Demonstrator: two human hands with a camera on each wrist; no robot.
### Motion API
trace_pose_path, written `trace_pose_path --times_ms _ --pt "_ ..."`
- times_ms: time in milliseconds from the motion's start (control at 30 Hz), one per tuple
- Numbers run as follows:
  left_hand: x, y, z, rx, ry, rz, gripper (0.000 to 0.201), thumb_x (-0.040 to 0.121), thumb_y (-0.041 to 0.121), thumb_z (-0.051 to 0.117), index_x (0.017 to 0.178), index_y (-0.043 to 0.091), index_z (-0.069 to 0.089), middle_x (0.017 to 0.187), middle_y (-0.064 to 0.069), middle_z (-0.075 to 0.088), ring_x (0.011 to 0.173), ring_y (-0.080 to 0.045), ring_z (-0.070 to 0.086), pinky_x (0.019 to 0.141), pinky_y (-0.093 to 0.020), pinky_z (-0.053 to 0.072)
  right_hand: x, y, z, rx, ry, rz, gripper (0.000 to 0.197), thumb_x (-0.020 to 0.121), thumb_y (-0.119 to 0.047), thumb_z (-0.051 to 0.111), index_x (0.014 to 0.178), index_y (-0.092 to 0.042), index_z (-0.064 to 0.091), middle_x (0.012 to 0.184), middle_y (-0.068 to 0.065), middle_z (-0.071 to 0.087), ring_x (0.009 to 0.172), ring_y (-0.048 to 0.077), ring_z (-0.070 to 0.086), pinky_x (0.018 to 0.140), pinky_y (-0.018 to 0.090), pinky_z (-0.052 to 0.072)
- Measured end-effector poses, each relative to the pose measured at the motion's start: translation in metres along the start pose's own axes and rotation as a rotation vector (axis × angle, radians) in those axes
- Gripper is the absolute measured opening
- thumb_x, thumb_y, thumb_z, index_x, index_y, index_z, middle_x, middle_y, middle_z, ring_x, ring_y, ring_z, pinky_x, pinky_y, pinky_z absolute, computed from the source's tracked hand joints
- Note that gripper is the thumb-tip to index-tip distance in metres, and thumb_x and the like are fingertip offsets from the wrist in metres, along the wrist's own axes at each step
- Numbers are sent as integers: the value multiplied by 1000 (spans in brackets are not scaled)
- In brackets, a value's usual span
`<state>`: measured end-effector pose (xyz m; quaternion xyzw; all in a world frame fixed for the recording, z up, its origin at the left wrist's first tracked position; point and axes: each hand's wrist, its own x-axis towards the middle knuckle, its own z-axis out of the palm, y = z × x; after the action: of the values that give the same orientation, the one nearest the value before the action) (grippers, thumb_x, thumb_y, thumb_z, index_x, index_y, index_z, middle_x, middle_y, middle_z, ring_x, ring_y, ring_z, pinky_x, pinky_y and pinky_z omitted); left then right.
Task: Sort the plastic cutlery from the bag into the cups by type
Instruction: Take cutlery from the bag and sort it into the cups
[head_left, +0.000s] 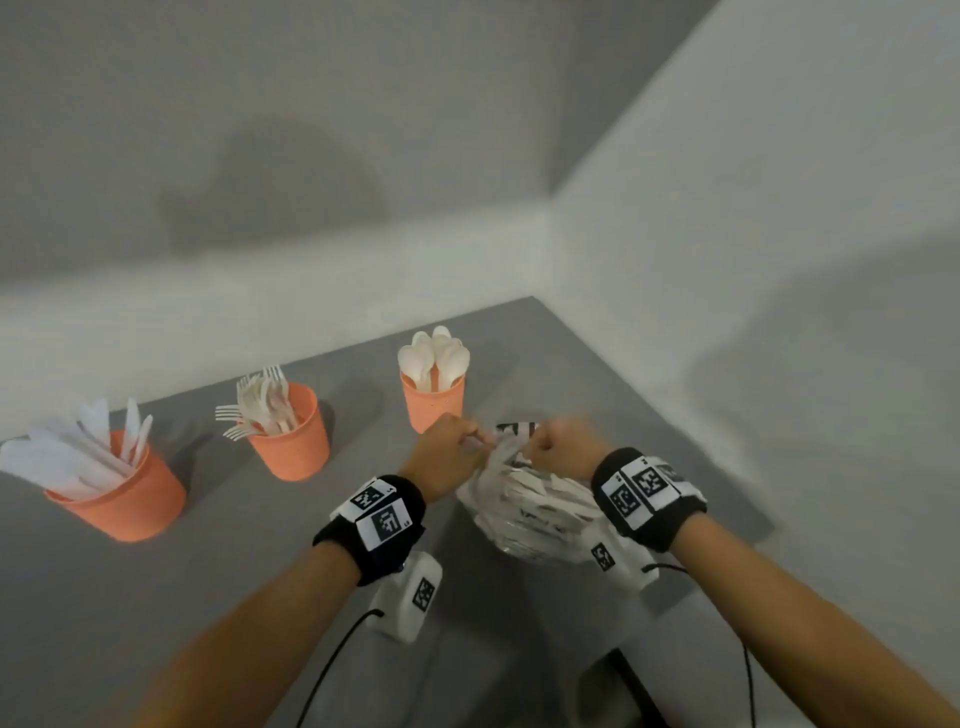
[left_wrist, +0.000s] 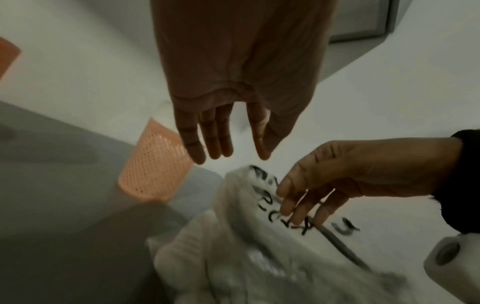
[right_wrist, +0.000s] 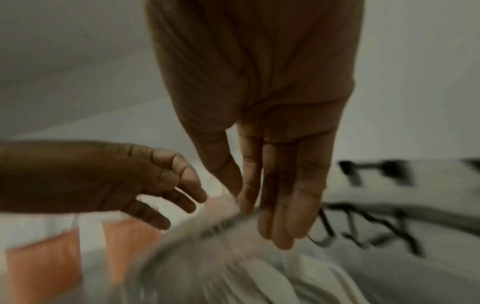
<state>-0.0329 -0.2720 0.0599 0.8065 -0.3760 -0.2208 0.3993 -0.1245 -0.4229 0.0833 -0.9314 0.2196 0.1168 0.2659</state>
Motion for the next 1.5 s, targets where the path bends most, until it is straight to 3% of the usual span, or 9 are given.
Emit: trace_pose_path --times_ms 67,133,267,433,733,933,1200,1333,1500 --pt "-1 0 18 108 -68 -48 22 84 14 60 103 10 70 102 -15 67 89 -20 60 86 -28 46 -7 15 15 -199 -72 59 27 89 -17 51 100 5 63 111 19 65 90 25 60 80 28 48" --pt "-4 0 33 216 -136 -138 39 88 21 57 127 15 55 125 -16 56 114 -27 53 97 -29 39 -8 29 31 -297 -98 88 41 86 -27 58 119 -4 56 123 12 58 115 28 55 97 35 45" --pt "-10 -1 46 237 -154 -255 55 90 15 53 141 16 34 140 -18 39 131 -30 37 105 -30 30 -7 40 52 -341 -88 55 70 78 -28 69 137 -11 36 144 15 32 133 32 34 109 39 35" --pt "-16 1 39 202 -126 -235 57 87 0 47 141 12 35 134 -18 39 128 -30 38 104 -28 28 -4 40 61 -398 -80 13 63 80 -31 67 135 -15 41 149 19 17 139 35 19 112 43 31" --pt "-26 -3 32 273 -124 -215 58 85 1 47 141 14 35 130 -16 41 123 -29 42 103 -28 30 6 35 71 -365 22 -65 66 81 -38 64 137 -12 37 143 13 36 131 28 38 111 38 33" --pt "-25 -3 29 244 -62 -226 55 86 1 47 139 13 39 128 -15 43 122 -28 43 101 -26 31 9 35 70 -262 31 -118 43 84 -33 58 124 -20 50 129 8 53 114 25 53 100 37 44" --pt "-22 -2 28 282 -7 -212 55 85 3 49 138 13 41 132 -12 46 124 -25 44 101 -23 31 12 39 74 -301 16 -103 51 84 -24 62 130 -13 42 136 6 42 125 24 44 103 36 38" --pt "-21 -4 23 349 10 -227 54 85 6 49 137 15 42 132 -11 48 123 -25 46 100 -27 36 14 34 66 -188 31 -93 52 79 -25 64 127 -13 48 133 6 51 123 23 48 105 32 39" --pt "-18 -4 21 356 38 -258 53 84 9 50 136 14 44 132 -11 49 121 -26 48 99 -29 39 16 38 64 -79 20 -88 34 79 -23 64 112 -15 60 113 4 65 109 21 58 94 29 46"
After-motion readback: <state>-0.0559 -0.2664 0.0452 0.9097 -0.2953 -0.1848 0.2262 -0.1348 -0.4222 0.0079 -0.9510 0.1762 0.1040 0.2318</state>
